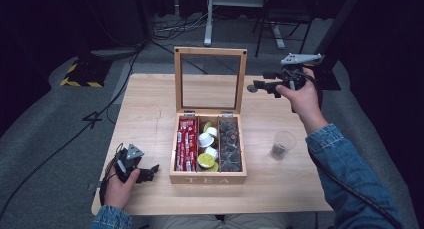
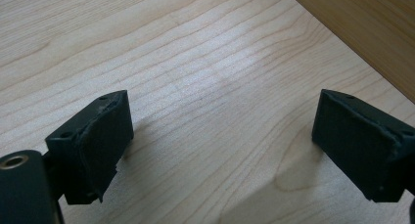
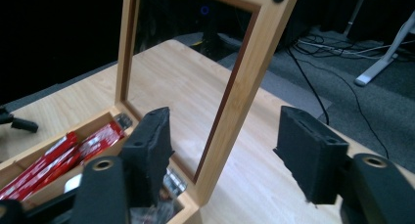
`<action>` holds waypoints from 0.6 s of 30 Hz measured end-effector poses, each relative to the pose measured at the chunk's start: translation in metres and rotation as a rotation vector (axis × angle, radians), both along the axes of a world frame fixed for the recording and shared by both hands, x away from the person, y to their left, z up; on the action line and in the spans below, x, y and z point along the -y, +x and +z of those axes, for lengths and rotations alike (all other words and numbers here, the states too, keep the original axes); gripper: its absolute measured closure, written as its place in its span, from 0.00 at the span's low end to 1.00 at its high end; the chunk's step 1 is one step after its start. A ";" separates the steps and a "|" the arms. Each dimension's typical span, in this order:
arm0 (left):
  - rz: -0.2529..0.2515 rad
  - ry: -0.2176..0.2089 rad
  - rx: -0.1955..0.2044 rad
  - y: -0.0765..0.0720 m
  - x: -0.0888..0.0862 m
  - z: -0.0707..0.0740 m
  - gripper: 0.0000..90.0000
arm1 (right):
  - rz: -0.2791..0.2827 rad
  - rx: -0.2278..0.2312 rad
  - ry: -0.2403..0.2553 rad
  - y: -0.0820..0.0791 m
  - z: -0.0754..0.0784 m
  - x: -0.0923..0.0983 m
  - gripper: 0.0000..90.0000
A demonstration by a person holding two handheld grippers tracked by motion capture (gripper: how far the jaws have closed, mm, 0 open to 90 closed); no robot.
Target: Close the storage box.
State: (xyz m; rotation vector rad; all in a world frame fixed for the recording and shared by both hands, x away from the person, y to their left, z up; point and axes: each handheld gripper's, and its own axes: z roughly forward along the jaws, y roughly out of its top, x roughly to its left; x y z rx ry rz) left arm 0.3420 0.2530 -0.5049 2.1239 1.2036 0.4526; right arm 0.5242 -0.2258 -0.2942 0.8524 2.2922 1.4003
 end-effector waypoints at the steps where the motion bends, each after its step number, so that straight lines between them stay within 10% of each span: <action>1: 0.000 -0.001 0.002 0.000 0.000 0.000 0.10 | 0.001 0.003 0.005 0.002 0.001 -0.001 0.48; 18: -0.006 -0.006 -0.002 0.001 0.000 0.000 0.09 | -0.081 -0.002 -0.008 0.060 0.006 -0.027 0.43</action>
